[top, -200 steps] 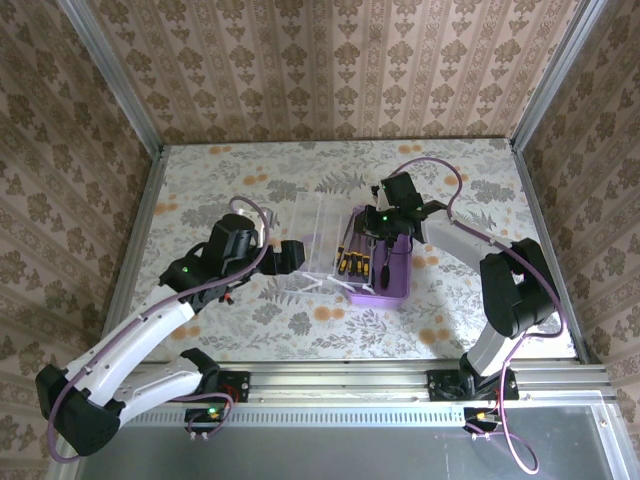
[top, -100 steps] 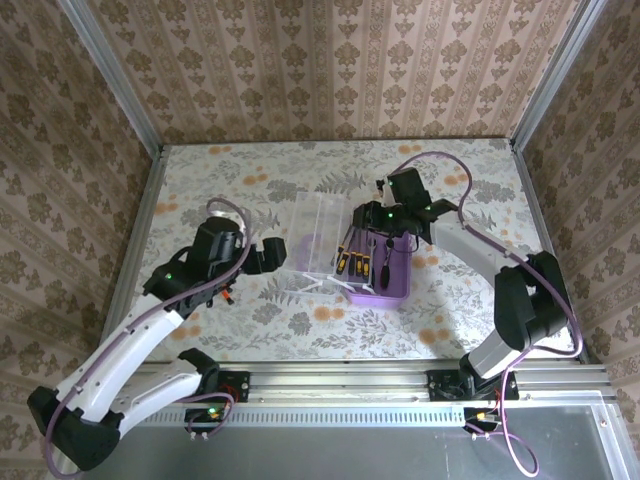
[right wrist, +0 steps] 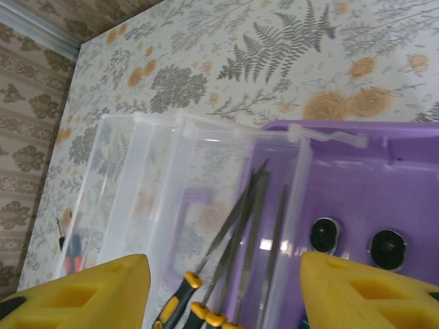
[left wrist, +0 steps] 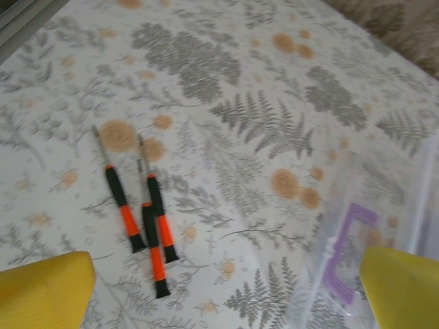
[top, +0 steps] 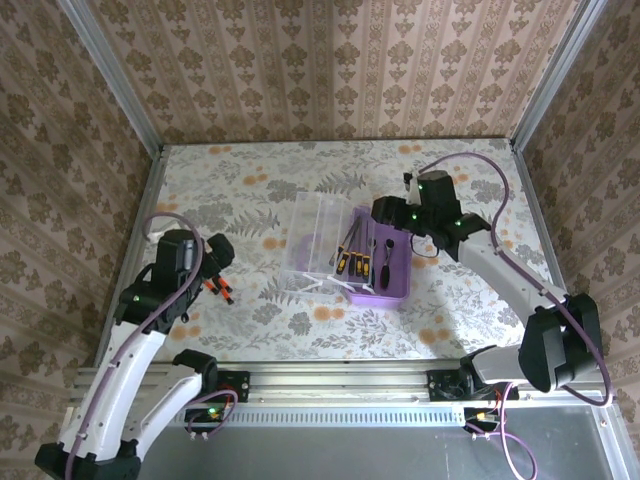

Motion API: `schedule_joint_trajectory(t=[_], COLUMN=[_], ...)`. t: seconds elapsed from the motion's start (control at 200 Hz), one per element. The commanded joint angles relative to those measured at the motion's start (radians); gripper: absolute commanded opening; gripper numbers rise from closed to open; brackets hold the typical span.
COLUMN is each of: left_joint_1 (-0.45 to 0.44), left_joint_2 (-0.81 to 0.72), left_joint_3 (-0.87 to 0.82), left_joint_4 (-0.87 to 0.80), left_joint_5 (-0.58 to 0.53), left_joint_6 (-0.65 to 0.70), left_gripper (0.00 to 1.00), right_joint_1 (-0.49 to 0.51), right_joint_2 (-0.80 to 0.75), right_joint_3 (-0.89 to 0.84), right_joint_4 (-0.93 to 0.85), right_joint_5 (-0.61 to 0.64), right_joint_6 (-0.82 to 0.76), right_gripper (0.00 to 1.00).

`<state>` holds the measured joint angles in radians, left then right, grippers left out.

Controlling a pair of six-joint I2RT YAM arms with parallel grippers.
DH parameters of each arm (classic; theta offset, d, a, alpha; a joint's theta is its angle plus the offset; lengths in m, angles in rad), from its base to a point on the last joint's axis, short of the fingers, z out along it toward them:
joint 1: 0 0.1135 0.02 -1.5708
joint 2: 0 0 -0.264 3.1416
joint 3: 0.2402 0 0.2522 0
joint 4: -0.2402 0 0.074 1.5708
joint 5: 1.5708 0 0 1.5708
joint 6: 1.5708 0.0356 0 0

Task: Pack the tool kit

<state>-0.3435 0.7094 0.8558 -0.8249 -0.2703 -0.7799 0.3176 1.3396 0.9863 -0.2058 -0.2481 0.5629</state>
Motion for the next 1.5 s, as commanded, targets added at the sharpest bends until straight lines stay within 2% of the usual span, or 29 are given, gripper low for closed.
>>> schedule_joint_trajectory(t=[0.0, 0.13, 0.27, 0.45, 0.585, 0.665, 0.915, 1.495], left_joint_1=[0.043, 0.098, 0.138, 0.235, 0.363, 0.397, 0.443, 0.491], left_joint_2=[-0.006, 0.044, 0.143, 0.231, 0.297, 0.371, 0.614, 0.818], left_joint_3=[-0.041, -0.071, -0.082, -0.146, -0.202, -0.195, -0.090, -0.056], left_joint_4=[-0.056, -0.062, -0.074, 0.034, 0.196, 0.254, 0.279, 0.310], left_joint_5=[0.011, 0.046, 0.061, 0.095, 0.211, 0.237, 0.258, 0.240], left_joint_6=[-0.057, -0.075, -0.087, -0.090, -0.058, -0.037, 0.020, 0.070], left_gripper=[1.00, 0.95, 0.86, 0.48, 0.35, 0.34, 0.33, 0.33], right_joint_1=[-0.003, -0.003, -0.003, -0.003, -0.002, -0.003, -0.003, -0.002], right_joint_2=[-0.039, -0.056, -0.073, -0.078, -0.073, -0.074, -0.075, -0.074], right_joint_3=[-0.054, -0.068, -0.065, -0.070, -0.071, -0.071, -0.074, -0.072], right_joint_4=[0.079, 0.086, 0.083, 0.085, 0.089, 0.089, 0.087, 0.080], right_joint_5=[0.042, 0.047, 0.034, 0.009, -0.003, -0.008, -0.019, -0.013], right_joint_6=[0.027, 0.029, 0.031, 0.035, 0.037, 0.038, 0.034, 0.026], right_gripper=[0.62, 0.62, 0.62, 0.61, 0.60, 0.60, 0.60, 0.60])
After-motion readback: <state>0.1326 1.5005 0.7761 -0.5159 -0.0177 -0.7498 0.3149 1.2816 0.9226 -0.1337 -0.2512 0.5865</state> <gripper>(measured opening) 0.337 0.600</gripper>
